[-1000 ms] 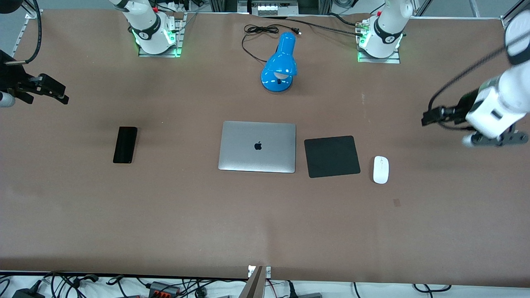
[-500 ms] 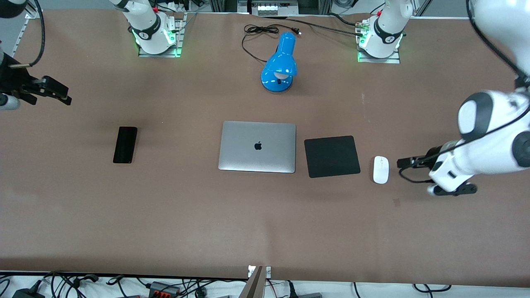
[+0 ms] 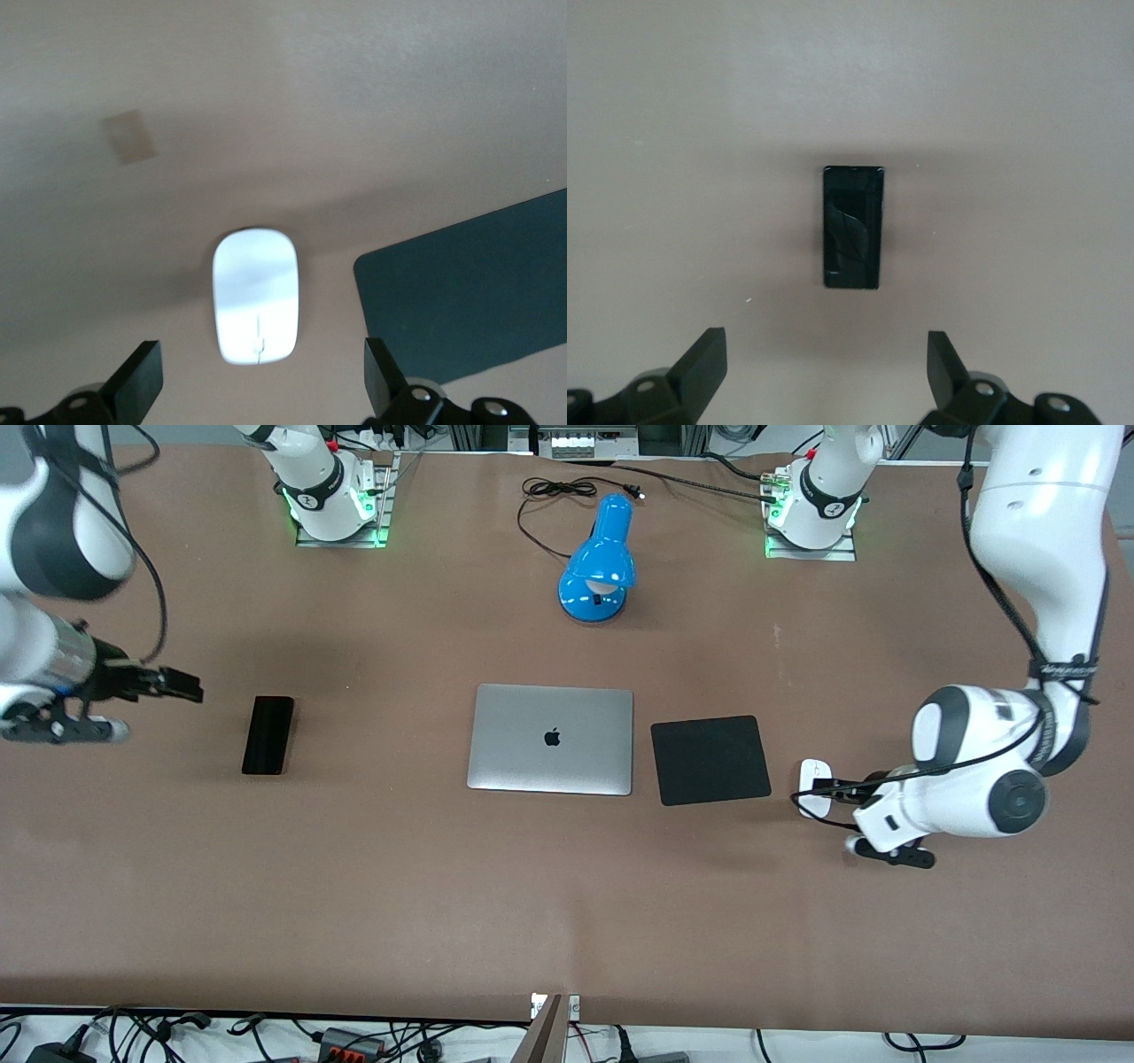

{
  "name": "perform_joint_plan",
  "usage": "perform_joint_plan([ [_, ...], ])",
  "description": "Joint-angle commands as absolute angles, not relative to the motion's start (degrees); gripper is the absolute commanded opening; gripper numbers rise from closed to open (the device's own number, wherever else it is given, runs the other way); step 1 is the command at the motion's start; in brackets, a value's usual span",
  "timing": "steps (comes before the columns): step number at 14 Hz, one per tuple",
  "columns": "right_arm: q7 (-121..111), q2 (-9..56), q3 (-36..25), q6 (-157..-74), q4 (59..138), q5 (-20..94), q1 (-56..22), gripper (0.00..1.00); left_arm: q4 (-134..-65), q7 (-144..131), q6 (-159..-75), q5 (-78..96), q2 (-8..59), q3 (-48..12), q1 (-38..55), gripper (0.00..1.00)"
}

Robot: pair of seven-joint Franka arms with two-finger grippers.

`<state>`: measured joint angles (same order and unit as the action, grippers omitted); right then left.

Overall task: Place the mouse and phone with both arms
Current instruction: 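Reach the left gripper to the white mouse while the right gripper reaches the phone, then grasp the white mouse with the left gripper while the right gripper grasps the phone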

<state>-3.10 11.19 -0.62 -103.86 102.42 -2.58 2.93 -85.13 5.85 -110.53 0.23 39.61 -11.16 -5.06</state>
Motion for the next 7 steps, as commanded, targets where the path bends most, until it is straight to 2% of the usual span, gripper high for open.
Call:
perform_joint_plan([
  [1, -3.5, 14.1, -0.4, -107.7, 104.3, -4.0, 3.3, 1.0, -86.0, 7.0, -113.7, -3.5, 40.7, -11.2, -4.2, 1.0],
  [7, -3.5, 19.9, -0.6, -118.6, 111.0, -4.0, 4.4, 1.0, -87.5, 6.9, -117.1, -6.1, 43.4, -10.7, -3.9, 1.0],
])
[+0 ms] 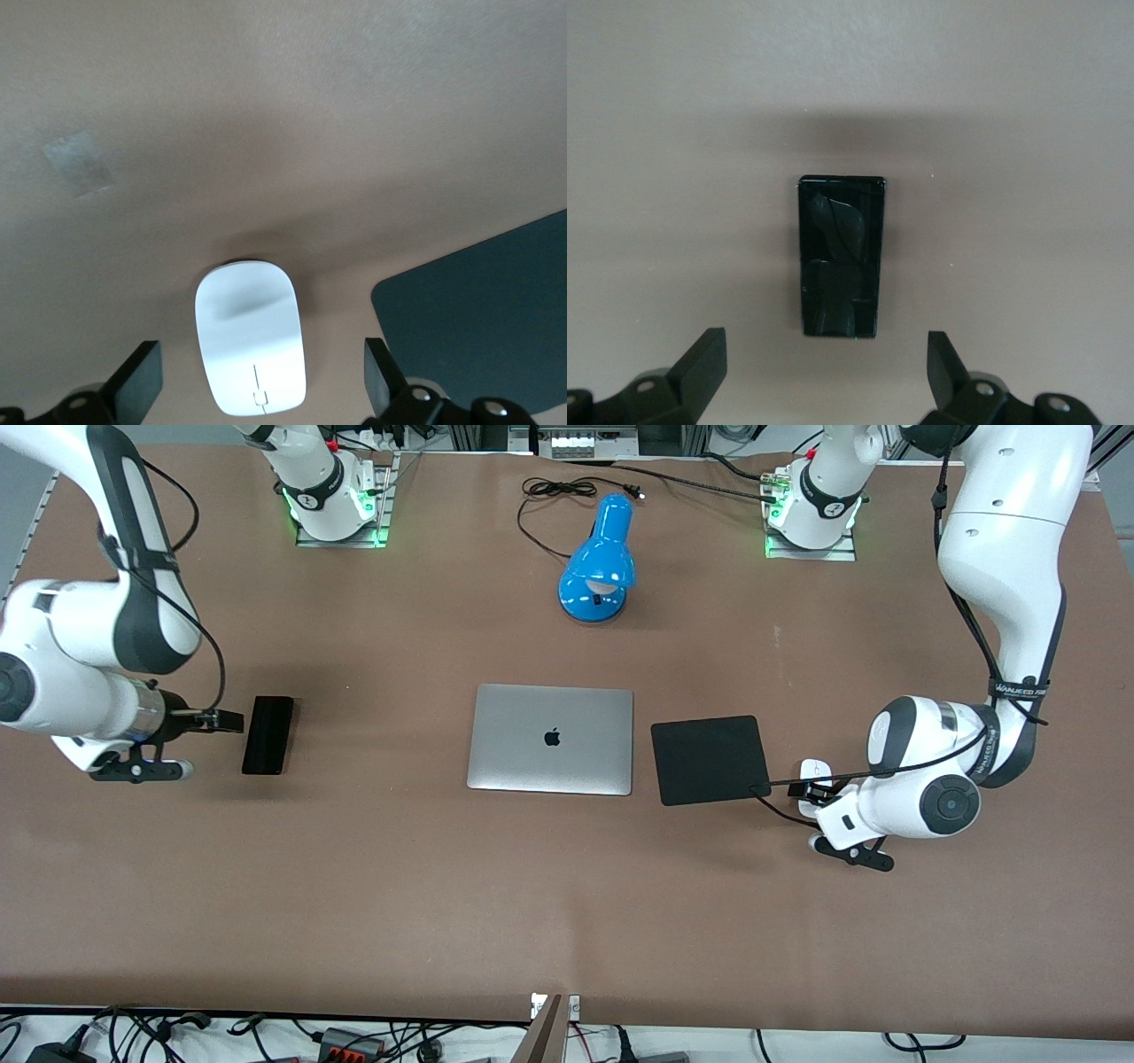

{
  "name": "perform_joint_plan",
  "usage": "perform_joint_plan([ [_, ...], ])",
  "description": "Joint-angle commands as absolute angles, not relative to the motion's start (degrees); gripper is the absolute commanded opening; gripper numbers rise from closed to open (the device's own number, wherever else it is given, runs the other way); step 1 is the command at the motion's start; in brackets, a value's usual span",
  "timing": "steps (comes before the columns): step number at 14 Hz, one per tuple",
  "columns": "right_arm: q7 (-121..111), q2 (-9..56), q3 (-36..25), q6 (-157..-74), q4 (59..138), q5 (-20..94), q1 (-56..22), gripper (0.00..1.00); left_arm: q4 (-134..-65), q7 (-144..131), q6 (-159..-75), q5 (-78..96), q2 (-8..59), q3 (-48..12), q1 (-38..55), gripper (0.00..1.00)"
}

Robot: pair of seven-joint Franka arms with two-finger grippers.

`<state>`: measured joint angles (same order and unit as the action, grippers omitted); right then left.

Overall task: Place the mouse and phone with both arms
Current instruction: 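Grasp the white mouse with the left gripper while the right gripper grasps the phone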

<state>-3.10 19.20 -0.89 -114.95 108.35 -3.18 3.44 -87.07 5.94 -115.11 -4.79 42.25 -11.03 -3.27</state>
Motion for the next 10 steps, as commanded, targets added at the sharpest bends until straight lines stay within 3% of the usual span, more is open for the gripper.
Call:
perform_joint_plan([
  [1, -3.5, 20.6, -0.6, -120.5, 112.0, -4.0, 4.4, 1.0, -87.5, 6.8, -117.2, -6.1, 43.7, -10.6, -3.9, 1.0],
  [10, -3.2, 27.5, -0.6, -128.8, 115.1, -4.0, 5.1, 1.0, -91.0, 6.7, -119.3, -8.2, 43.7, -10.5, -4.2, 1.0],
])
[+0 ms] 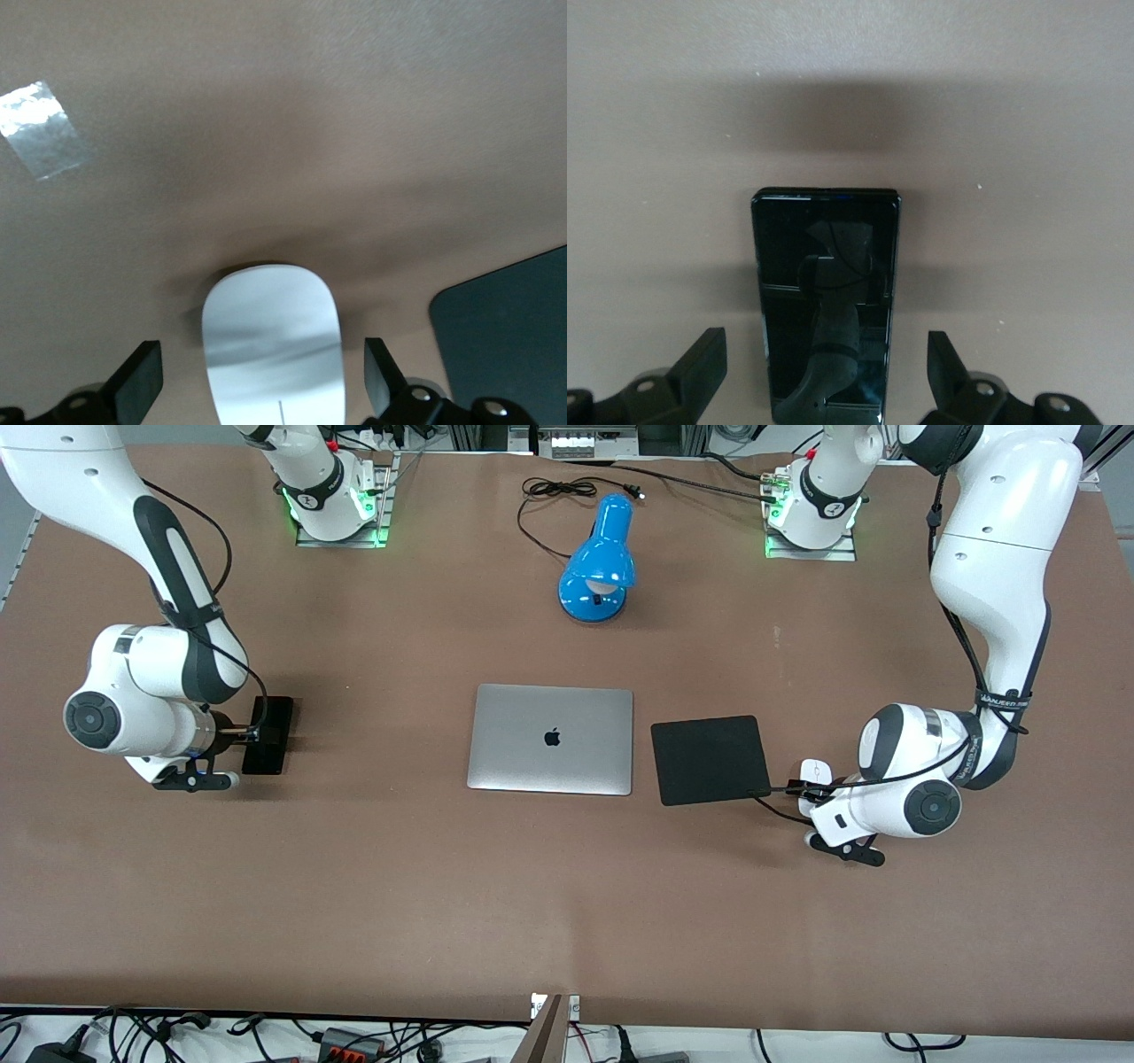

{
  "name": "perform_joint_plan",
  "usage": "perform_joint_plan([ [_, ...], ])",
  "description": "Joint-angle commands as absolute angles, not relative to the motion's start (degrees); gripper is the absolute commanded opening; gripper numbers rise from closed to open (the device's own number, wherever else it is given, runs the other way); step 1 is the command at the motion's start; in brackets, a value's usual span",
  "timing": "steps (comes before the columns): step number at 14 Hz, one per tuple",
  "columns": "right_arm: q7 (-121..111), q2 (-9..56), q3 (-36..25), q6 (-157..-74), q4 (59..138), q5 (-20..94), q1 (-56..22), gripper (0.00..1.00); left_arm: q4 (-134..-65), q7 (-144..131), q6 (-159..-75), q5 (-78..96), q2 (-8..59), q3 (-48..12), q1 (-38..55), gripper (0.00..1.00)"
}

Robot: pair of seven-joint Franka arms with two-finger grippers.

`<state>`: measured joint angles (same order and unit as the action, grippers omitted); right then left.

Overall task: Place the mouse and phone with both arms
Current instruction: 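Grasp the white mouse with the left gripper while the right gripper grasps the phone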

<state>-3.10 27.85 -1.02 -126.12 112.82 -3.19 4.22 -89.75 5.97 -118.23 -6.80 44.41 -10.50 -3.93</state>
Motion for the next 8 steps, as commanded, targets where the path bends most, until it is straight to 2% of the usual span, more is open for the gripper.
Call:
perform_joint_plan([
  [1, -3.2, 27.6, -0.6, -130.2, 116.2, -4.0, 5.4, 1.0, -91.1, 6.6, -119.3, -8.2, 43.6, -10.5, -4.2, 0.94],
  [5, -0.5, 28.2, -0.5, -133.2, 118.3, -3.7, 5.4, 1.0, -91.3, 6.7, -119.3, -8.2, 43.5, -10.5, -4.2, 0.63],
  [8, 0.2, 28.6, -0.5, -133.2, 118.3, -3.6, 5.4, 1.0, -91.3, 6.7, -119.3, -8.2, 43.4, -10.5, -4.2, 0.47],
])
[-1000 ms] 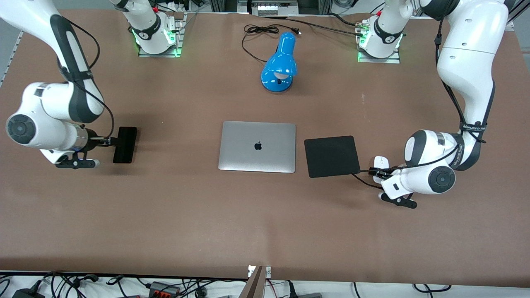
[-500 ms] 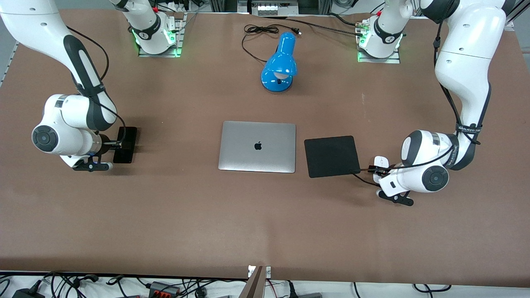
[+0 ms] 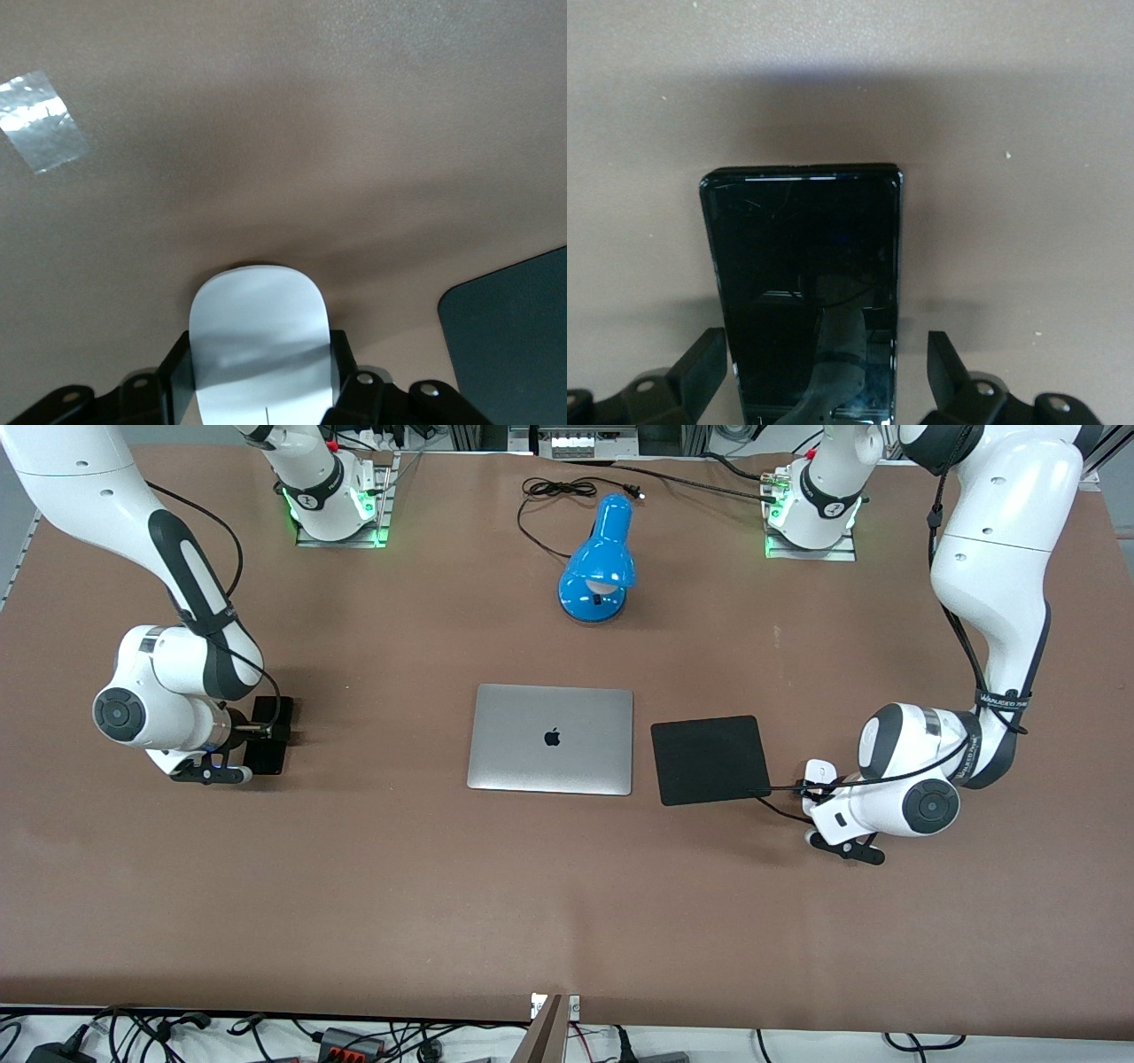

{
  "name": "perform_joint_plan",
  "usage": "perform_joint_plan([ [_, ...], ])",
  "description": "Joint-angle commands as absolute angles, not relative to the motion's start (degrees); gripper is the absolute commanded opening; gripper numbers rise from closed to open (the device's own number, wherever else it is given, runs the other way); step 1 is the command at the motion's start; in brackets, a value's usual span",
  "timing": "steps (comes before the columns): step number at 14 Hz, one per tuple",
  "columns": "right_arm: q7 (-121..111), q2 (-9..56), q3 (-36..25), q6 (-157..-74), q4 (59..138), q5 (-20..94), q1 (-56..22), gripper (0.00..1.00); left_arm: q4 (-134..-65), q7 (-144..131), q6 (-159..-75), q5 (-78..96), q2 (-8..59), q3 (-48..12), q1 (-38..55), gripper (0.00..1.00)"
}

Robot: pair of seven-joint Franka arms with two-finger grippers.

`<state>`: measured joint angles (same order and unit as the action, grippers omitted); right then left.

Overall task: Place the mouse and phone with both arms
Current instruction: 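Grasp the white mouse with the left gripper while the right gripper grasps the phone, then carry the mouse onto the mouse pad with the left gripper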

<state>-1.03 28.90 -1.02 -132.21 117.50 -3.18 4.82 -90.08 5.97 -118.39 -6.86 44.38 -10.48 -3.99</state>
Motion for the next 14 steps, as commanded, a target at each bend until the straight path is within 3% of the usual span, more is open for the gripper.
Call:
perform_joint_plan([
  [1, 0.2, 28.9, -0.5, -133.2, 118.3, -3.6, 5.4, 1.0, -91.2, 6.2, -118.7, -8.2, 43.2, -10.6, -4.1, 0.42],
  [7, 0.2, 29.6, -0.4, -133.3, 118.3, -3.1, 5.4, 1.0, -83.6, -5.2, -103.8, -7.3, 40.7, -12.7, 1.8, 0.4],
  [11, 0.2, 29.9, -0.4, -133.4, 118.0, -3.1, 5.4, 1.0, -84.4, -11.2, -104.9, -0.1, 41.2, -14.0, 5.4, 0.42],
  [12, 0.2, 30.0, -0.4, -133.3, 118.0, -3.1, 5.4, 0.97, -84.6, -11.2, -105.9, -0.1, 41.6, -13.9, 6.7, 0.42],
  [14, 0.2, 30.1, -0.4, -133.3, 117.9, -3.1, 5.4, 0.77, -86.4, -11.9, -109.1, -0.2, 42.2, -13.9, 8.1, 0.42],
])
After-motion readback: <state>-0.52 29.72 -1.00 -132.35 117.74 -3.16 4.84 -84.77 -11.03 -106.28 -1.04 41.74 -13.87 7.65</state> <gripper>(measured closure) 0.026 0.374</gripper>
